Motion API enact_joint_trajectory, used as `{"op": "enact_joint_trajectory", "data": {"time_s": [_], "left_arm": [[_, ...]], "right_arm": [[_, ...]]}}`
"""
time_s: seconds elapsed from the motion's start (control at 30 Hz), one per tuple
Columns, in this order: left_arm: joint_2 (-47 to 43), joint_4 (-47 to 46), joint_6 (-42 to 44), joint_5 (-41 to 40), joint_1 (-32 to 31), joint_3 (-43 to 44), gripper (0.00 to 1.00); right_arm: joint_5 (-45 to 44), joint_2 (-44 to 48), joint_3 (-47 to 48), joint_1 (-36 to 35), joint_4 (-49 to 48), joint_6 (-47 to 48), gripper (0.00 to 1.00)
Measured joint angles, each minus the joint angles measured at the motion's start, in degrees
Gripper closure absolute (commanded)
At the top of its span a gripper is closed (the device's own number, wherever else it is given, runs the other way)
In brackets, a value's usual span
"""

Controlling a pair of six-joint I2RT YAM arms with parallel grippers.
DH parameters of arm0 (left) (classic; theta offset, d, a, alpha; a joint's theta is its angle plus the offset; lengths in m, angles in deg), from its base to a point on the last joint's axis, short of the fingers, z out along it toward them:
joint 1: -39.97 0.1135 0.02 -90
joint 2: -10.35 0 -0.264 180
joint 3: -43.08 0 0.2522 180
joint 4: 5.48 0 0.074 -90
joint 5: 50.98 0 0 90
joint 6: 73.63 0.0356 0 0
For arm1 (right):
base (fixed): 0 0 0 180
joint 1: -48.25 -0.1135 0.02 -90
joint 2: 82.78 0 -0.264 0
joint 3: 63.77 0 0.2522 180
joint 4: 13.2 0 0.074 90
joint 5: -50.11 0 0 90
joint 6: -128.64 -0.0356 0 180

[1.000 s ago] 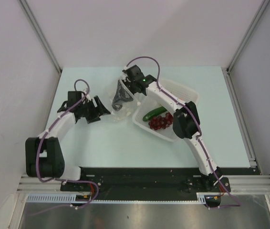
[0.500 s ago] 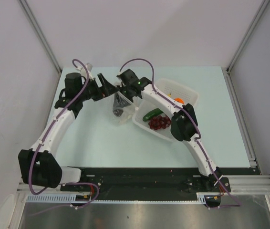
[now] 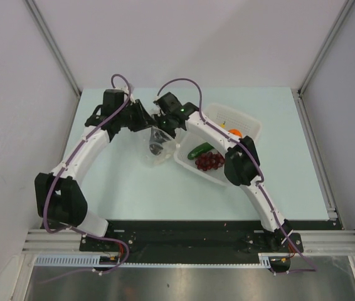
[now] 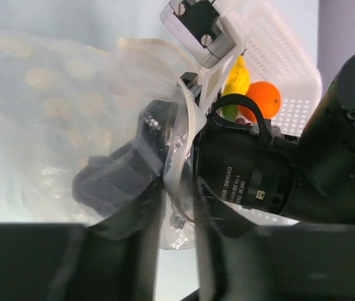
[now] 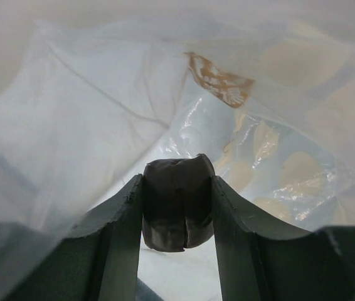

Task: Open the zip-top bag and remove the fake food

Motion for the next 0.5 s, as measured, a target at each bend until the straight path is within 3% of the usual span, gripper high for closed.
{"op": "enact_joint_trajectory", "data": {"time_s": [0.07,0.1,0.23,0.5], "left_arm": [[-0.1,1.2,0.8,-1.4,-0.3,0.6,0.91],[0.0,1.6,1.5,-2.5,-0.3,0.7,1.00],[0.0,4.1,3.7,-5.6,0.2,0.7,1.00],[0.0,5.9,6.5,-6.8,0.2,0.7,1.00]], "right_arm": [[0.1,0.3,-1.1,0.1,0.2,0.2,0.83],[0.6,0.6,-1.7,0.2,0.1,0.3,0.83],[3.7,3.3,-4.4,1.8,-1.2,0.5,0.83],[9.0,13.6,-16.0,6.6,-12.7,-1.1,0.82]]}}
